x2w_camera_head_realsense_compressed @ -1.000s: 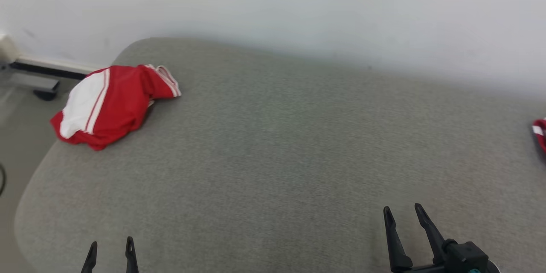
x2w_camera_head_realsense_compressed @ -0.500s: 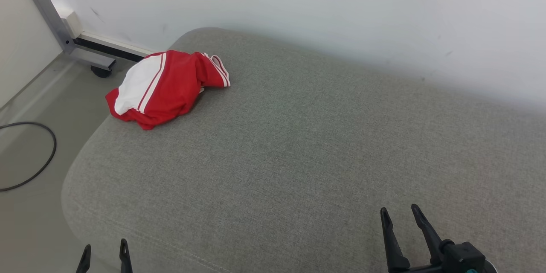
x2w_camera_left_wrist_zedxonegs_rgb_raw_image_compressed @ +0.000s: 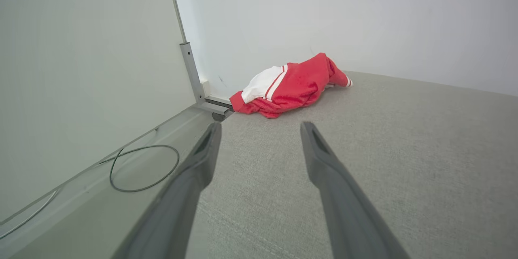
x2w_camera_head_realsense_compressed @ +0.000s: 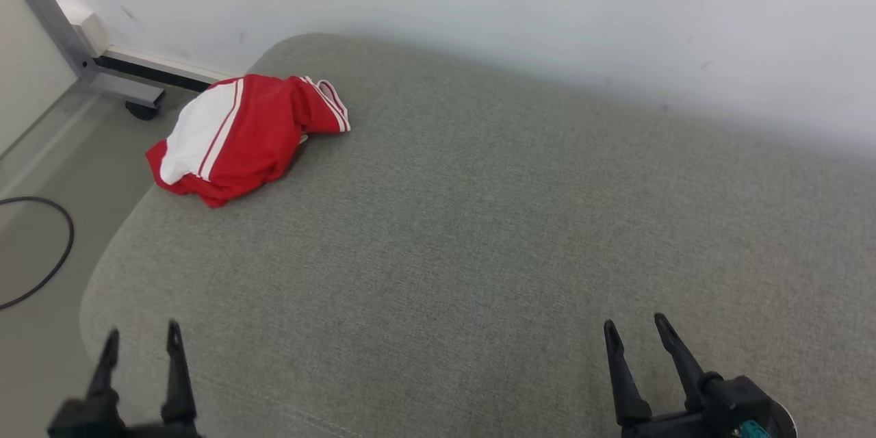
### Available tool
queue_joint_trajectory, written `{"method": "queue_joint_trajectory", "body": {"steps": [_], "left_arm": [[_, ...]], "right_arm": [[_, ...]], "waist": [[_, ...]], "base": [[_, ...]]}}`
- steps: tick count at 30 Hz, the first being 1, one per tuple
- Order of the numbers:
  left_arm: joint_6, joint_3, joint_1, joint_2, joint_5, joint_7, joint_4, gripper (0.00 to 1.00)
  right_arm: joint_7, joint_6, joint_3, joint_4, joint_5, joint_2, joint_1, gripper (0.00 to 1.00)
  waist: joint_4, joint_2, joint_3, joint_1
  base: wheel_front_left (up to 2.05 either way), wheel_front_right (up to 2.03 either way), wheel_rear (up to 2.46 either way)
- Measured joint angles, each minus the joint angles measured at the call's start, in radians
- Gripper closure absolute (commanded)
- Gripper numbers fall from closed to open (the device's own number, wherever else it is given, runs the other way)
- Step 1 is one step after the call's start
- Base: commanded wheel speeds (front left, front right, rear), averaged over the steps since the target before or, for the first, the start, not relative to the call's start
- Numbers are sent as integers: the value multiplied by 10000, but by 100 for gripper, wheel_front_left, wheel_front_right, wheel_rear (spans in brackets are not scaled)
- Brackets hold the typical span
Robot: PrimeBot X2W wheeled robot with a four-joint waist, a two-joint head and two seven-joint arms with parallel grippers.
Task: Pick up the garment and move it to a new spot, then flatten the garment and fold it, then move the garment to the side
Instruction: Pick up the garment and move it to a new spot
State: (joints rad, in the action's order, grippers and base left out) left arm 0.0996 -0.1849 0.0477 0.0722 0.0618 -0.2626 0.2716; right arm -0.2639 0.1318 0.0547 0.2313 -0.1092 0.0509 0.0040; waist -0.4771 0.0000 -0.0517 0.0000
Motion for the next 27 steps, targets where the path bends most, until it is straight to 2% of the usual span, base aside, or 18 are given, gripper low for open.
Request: {"method": "queue_joint_trajectory", "body": {"steps": [8,17,22,27], "left_arm": [[163,-343,2115,773,115,0,627,0],[253,-813,5198,2173,1149,0,2128,0],[314,-362,6574,3126,1883,19,3507,0],[314,71,7799,4084,2652,911,4982,0]], "right_arm": [[0,0,92,-150,219,-2,-636,0],[-2,0,439,-771,219,-6,-1857,0],[0,0,546,-1170,167,-4,-2306,0],[0,0,637,-1538,234,0,-2639,0]], "waist": [[464,1,-499,0],[1642,1,-1602,1],[2326,2,-2312,2],[2984,2,-3019,2]], "base": [[0,0,0],[0,0,0],[0,0,0],[0,0,0]]}}
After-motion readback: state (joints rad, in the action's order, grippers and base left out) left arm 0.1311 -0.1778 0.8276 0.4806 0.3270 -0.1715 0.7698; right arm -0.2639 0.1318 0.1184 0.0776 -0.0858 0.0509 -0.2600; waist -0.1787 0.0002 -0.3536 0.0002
